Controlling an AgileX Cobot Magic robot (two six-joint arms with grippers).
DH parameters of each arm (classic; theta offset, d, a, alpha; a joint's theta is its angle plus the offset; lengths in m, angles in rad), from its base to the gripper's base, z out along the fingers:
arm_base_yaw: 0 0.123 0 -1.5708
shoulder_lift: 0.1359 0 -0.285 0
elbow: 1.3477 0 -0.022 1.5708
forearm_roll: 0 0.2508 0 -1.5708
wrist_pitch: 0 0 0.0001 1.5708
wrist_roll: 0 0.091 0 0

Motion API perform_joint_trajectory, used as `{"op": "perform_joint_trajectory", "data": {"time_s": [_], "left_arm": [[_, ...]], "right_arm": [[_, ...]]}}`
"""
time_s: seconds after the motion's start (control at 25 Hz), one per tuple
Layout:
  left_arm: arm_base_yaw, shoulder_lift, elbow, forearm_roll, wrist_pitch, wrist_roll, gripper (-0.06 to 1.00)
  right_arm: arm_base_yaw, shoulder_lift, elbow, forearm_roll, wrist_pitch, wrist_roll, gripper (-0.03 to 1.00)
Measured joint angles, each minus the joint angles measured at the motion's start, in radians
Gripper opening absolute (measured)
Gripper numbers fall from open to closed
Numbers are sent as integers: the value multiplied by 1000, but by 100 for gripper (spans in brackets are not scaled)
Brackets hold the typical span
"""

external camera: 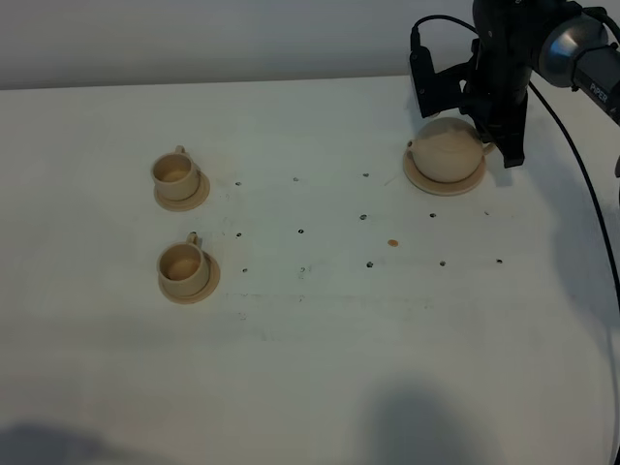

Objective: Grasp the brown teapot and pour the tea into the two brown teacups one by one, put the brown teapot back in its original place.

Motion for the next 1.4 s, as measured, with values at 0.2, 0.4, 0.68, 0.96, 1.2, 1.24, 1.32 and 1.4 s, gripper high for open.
{"op": "perform_joint_trajectory", "data": {"time_s": [0.2,0.4,0.68,0.96,1.2,1.24,1.32,1.4], "left_arm": [[0,0,0,0,0,0,-2],[0,0,0,0,0,0,-2],[0,0,0,0,0,0,-2],[0,0,0,0,0,0,-2],[0,0,0,0,0,0,-2],[0,0,0,0,0,0,-2],[0,0,0,0,0,0,-2],[0,0,0,0,0,0,-2]], "right_arm": [[-1,0,0,5,4,0,11],[-3,0,-9,18,28,4,11],[-3,0,-40,89,75,8,11],[-24,0,-41,154,107,27,11],[-58,0,-83,227,119,34,11],[-59,0,-99,230,119,41,11],[-61,0,-128,232,119,55,11],[-61,0,-142,238,118,72,11]]}}
